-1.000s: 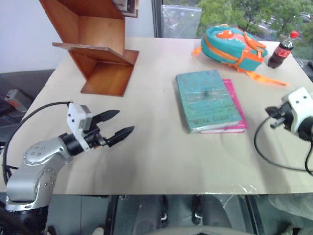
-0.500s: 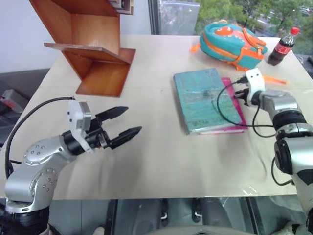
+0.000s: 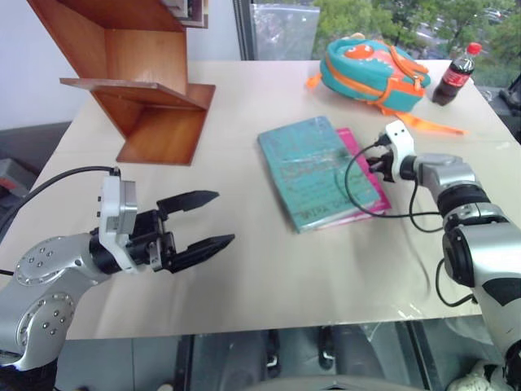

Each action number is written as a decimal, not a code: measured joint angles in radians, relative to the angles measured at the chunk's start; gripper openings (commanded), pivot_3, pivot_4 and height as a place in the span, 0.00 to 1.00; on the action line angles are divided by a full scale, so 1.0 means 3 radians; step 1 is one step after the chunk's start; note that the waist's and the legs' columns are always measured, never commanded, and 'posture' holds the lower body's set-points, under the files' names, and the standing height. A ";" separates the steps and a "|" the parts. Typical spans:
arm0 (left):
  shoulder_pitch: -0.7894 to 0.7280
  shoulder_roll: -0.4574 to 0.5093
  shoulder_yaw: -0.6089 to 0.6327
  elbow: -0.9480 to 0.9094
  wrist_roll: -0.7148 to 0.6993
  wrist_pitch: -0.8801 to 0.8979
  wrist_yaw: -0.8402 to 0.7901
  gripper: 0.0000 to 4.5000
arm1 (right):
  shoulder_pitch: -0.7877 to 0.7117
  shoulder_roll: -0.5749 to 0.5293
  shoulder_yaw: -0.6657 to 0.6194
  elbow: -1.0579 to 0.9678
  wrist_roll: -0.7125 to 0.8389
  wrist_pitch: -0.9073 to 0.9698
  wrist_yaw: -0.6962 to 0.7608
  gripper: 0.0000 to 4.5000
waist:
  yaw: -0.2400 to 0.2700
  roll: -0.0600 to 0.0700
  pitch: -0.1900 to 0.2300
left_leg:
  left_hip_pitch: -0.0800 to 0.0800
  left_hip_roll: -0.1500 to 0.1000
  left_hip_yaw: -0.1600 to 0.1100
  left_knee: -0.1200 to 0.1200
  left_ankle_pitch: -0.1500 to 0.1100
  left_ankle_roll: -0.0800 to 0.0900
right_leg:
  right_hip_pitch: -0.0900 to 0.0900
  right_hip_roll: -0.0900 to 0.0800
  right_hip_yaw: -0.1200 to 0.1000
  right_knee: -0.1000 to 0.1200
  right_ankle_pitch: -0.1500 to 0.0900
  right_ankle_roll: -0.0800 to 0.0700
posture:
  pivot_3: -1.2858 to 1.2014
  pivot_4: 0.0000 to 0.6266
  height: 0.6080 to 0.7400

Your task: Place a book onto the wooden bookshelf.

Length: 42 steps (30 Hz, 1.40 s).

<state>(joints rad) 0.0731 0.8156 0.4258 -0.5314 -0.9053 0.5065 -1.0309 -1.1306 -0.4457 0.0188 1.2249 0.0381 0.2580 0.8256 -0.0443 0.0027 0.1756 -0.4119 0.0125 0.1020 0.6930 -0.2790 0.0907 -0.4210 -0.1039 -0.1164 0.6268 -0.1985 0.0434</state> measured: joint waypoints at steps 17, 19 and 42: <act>-0.0262 -0.0272 -0.0300 0.0367 0.0157 0.0527 0.0877 1.00 | 0.2521 -0.1199 -0.0737 -0.3830 0.0561 0.0735 0.0505 0.77 | 0.0122 0.0016 0.0005 | 0.0007 -0.0003 0.0002 -0.0013 0.0003 -0.0004 | 0.0002 -0.0003 0.0001 -0.0003 -0.0002 0.0004 | 0.52 0.24 1.00; -0.0446 -0.0291 -0.0362 0.0463 -0.0018 0.0842 0.1040 1.00 | 0.2954 -0.1252 -0.1138 -0.4600 0.0908 0.1039 0.0514 0.97 | 0.0124 0.0017 0.0005 | 0.0012 0.0000 -0.0001 -0.0014 0.0005 -0.0008 | 0.0006 -0.0001 0.0001 0.0000 -0.0009 0.0014 | 0.52 0.24 1.00; -0.2624 -0.1971 -0.0270 0.3270 -0.0711 0.2395 0.2513 1.00 | 0.4351 -0.1146 -0.1890 -0.7492 0.2696 0.1704 -0.0818 0.97 | 0.0205 -0.0038 -0.0006 | 0.0035 -0.0007 -0.0005 -0.0015 0.0006 -0.0006 | 0.0033 -0.0004 0.0014 0.0000 -0.0003 0.0003 | 0.52 0.24 1.00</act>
<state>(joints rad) -0.7142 0.2242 0.3446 0.4497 -1.1187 1.2250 -0.2771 0.1748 -0.7895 -0.5482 -1.0227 0.8468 0.7691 0.5801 0.0172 -0.0088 0.1739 -0.4013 0.0105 0.1005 0.6885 -0.2771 0.0888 -0.4113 -0.1050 -0.1122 0.6268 -0.1995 0.0443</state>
